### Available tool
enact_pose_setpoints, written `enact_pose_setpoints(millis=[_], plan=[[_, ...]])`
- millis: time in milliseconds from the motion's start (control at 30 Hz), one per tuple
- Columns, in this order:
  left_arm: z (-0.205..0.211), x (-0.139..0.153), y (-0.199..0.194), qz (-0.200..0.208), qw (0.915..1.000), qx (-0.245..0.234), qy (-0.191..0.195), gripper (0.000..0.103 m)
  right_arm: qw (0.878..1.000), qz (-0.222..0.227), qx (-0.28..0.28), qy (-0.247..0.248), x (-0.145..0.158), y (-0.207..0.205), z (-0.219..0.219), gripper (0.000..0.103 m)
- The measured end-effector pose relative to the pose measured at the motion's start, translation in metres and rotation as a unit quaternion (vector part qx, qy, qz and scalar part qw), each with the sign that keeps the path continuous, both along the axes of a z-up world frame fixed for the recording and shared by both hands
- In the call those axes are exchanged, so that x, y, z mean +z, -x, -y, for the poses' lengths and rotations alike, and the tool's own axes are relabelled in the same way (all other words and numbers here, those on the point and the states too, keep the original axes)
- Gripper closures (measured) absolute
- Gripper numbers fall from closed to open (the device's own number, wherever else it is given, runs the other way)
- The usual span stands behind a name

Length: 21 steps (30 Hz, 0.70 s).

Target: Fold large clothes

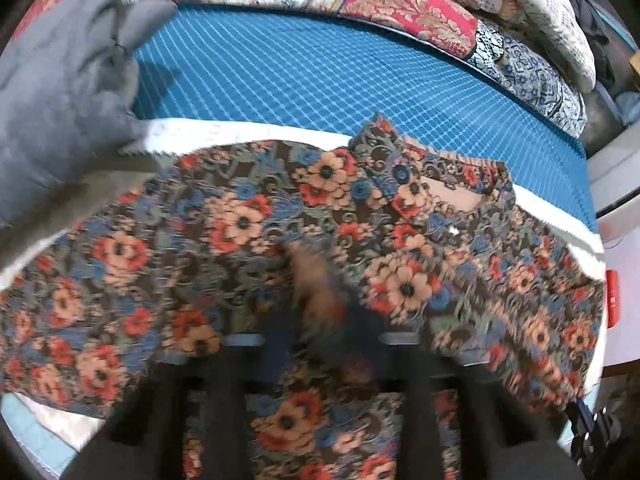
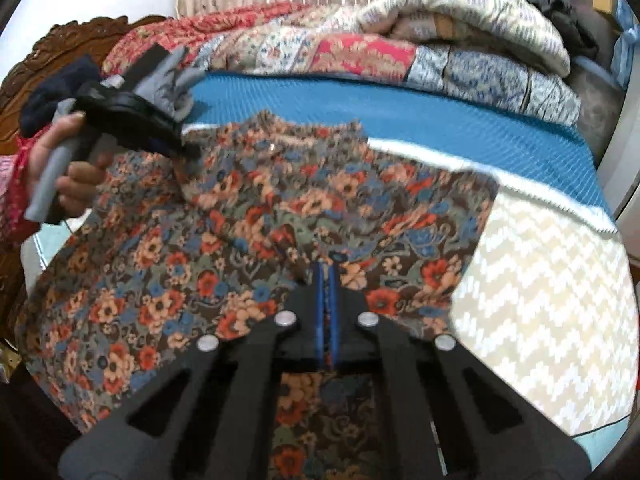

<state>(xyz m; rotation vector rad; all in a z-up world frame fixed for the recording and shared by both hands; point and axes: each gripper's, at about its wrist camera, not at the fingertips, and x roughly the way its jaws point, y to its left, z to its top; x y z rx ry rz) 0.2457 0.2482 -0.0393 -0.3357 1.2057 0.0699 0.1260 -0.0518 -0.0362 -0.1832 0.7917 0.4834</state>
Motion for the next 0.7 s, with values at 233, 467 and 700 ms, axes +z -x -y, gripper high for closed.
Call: enact_pose_setpoints(millis=[233, 467, 700], plan=[[-0.001, 0.092, 0.003, 0.131, 0.9904, -0.027, 0.035, 0.095, 0.995, 0.075, -0.057, -0.037, 0.059, -0.021, 0.024, 0.101], [-0.019, 0.050, 0.077, 0.131, 0.9893, -0.062, -0.023, 0.095, 0.999, -0.051, 0.004, -0.010, -0.022, 0.006, 0.017, 0.097], [-0.024, -0.010, 0.085, 0.051, 0.9975, -0.041, -0.027, 0.099, 0.992, -0.074, -0.057, -0.088, -0.020, 0.014, 0.045, 0.074]])
